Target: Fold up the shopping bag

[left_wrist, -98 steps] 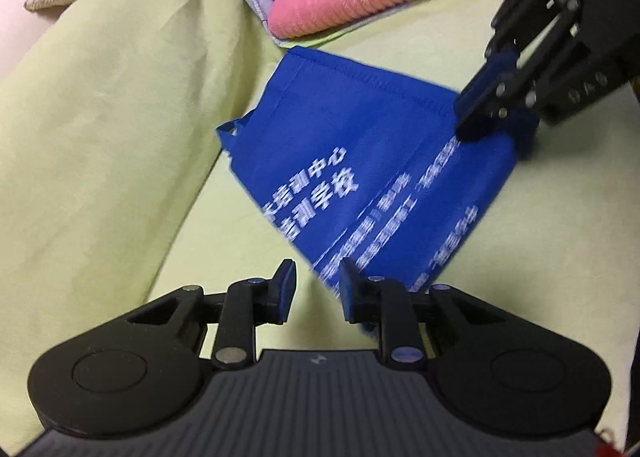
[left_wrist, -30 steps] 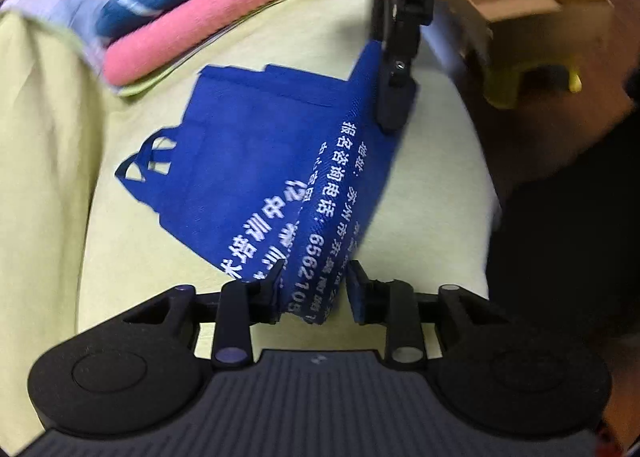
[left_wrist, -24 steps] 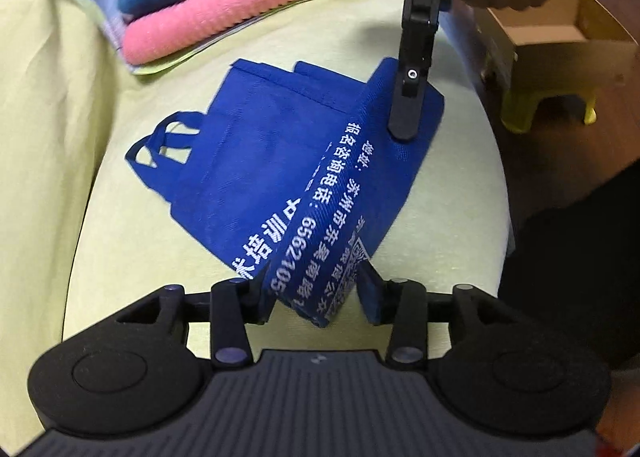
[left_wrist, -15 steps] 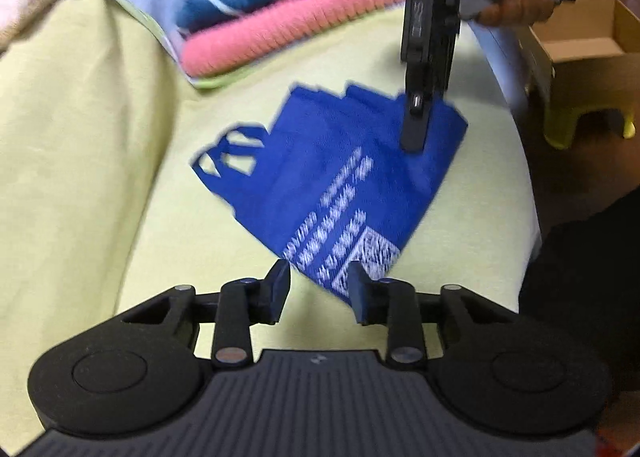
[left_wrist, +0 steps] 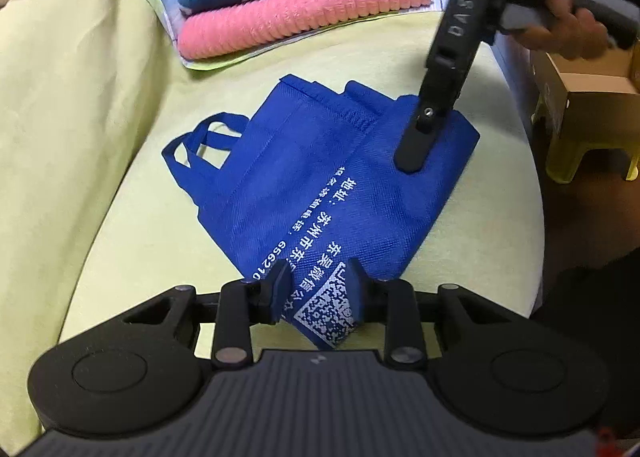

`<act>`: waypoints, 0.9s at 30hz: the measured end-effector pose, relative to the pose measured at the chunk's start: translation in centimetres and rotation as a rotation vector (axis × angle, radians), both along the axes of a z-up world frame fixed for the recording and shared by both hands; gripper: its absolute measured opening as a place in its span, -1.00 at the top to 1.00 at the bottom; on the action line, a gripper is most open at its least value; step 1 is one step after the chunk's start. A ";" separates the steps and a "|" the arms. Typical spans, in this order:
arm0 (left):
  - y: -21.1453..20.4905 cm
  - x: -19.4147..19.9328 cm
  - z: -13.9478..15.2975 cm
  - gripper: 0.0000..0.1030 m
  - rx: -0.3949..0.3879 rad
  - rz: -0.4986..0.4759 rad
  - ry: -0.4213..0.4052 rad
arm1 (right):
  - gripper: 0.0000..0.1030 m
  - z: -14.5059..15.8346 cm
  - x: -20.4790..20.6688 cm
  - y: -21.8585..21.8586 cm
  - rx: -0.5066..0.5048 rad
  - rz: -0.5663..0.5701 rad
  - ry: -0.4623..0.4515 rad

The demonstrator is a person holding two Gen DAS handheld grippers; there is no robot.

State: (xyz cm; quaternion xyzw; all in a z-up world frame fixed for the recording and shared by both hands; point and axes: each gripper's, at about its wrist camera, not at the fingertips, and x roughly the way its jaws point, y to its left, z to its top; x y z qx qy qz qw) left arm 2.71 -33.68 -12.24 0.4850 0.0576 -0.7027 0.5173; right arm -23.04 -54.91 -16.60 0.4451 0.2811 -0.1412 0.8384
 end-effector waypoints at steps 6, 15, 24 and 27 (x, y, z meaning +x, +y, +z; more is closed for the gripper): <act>-0.3 -0.4 0.0 0.41 0.018 -0.021 -0.017 | 0.24 2.6 0.6 5.7 -0.389 -0.111 0.138; -0.5 -0.3 0.0 0.41 0.021 -0.017 -0.001 | 0.71 3.7 3.5 13.2 -0.988 -0.020 0.315; -0.5 -0.1 -0.3 0.40 -0.007 0.008 0.042 | 0.71 2.1 4.0 11.5 -0.872 -0.041 0.347; -0.1 -0.3 -0.5 0.40 -0.037 0.027 0.049 | 0.70 2.1 3.9 10.7 -0.831 -0.046 0.332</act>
